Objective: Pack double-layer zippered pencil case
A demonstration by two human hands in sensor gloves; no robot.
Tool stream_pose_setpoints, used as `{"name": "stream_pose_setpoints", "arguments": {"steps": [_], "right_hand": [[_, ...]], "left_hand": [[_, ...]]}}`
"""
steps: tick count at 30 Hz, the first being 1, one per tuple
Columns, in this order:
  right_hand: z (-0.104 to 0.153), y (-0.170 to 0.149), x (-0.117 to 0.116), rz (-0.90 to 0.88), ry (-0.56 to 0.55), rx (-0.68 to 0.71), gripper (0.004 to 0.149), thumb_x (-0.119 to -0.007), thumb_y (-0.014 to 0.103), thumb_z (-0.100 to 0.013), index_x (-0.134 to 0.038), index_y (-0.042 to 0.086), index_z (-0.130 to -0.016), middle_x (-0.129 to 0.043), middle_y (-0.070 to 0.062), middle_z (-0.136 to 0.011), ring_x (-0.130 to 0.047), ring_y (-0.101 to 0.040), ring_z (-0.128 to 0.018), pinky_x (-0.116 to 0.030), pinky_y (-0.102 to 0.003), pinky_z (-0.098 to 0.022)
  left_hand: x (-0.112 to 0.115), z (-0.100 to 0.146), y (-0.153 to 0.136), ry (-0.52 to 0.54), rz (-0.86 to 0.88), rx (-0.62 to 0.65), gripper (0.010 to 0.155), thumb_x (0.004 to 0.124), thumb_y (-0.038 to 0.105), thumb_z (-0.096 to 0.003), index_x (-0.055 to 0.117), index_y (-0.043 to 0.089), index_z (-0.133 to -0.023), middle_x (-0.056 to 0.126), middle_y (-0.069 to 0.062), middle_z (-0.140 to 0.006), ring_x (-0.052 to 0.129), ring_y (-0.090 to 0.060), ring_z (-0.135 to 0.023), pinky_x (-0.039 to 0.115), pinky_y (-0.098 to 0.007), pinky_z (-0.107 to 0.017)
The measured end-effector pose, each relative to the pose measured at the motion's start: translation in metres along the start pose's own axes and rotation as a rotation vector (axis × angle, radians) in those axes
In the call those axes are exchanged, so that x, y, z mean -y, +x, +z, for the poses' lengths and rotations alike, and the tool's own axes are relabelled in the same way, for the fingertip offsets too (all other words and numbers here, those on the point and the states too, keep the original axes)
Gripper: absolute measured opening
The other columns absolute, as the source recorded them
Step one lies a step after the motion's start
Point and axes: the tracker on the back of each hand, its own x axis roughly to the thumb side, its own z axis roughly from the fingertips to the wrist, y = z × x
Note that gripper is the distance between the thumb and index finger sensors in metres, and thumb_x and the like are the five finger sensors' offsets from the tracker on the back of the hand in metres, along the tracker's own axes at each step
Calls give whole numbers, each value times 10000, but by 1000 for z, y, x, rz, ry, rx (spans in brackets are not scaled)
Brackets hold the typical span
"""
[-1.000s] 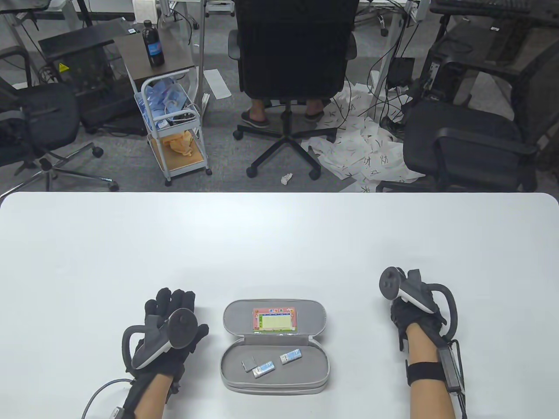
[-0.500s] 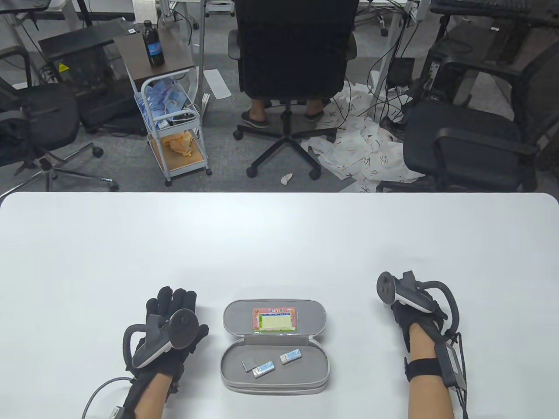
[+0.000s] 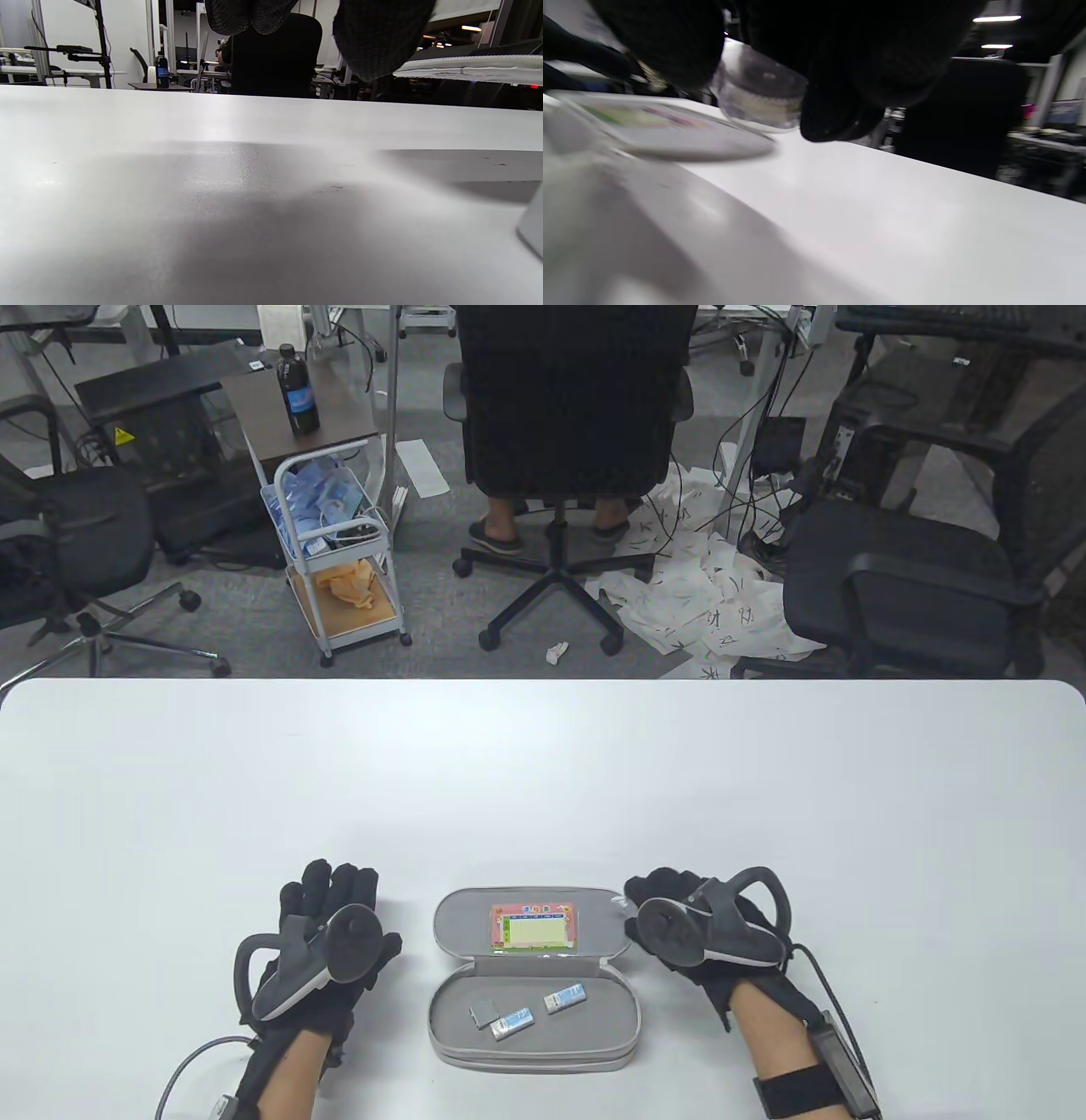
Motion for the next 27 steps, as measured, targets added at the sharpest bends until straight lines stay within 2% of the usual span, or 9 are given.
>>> {"name": "stream_pose_setpoints", "arguments": {"steps": [3,5,10,17,20,22,25,27], "right_hand": [[-1,28,0,-71,91,98,547,-798,534,-449,-798,167,-856,-935,-68,-778,-997,-176,-497,-884,-241,-316],[-2,46,-3,-48,142,174,545,-810,548,-445,-818,174,-841,-951,-60,-759,-1006,-164,-478,-891,-230,-304],[-4,76,-15,7,279,261,548,-845,563,-426,-848,178,-815,-978,-50,-725,-1018,-149,-441,-906,-221,-291],[-5,85,-20,89,274,273,560,-830,586,-406,-833,217,-828,-960,-29,-746,-1023,-147,-481,-914,-232,-319],[-5,75,-18,11,245,236,564,-808,592,-400,-835,223,-826,-964,-28,-751,-1018,-151,-485,-910,-238,-325],[-6,61,-14,-126,194,160,450,-794,505,-439,-861,226,-786,-979,-26,-712,-1015,-162,-446,-897,-248,-295],[-6,29,-8,-212,66,-6,416,-780,473,-461,-856,230,-790,-973,-24,-717,-1006,-162,-451,-886,-242,-290],[0,3,-10,-233,-60,-199,427,-776,472,-466,-839,235,-814,-961,-19,-746,-1003,-154,-472,-886,-228,-298]], "left_hand": [[1,0,-2,-9,1,-8,819,825,509,-530,495,112,-1166,508,-196,-1196,324,-505,-1066,298,-629,-736],[3,0,-3,-17,-3,-15,819,825,508,-529,497,110,-1166,510,-199,-1196,325,-506,-1065,299,-628,-736],[3,0,-3,-23,-8,-15,810,824,504,-531,506,109,-1163,515,-197,-1195,329,-504,-1066,301,-628,-737],[5,-2,0,-32,-12,-1,812,823,507,-532,505,108,-1163,516,-199,-1194,330,-504,-1067,302,-629,-737],[5,-2,1,-45,9,12,804,825,506,-530,509,121,-1161,515,-183,-1196,327,-491,-1068,302,-618,-739],[4,-1,-2,-62,75,24,777,836,495,-529,532,144,-1152,525,-157,-1192,330,-463,-1069,308,-592,-743],[7,-2,-10,-148,314,114,719,860,442,-531,583,160,-1131,575,-137,-1177,382,-441,-1070,352,-569,-752],[16,-4,-12,-282,505,164,650,848,406,-557,635,154,-1117,632,-144,-1160,436,-436,-1066,382,-562,-754]]}}
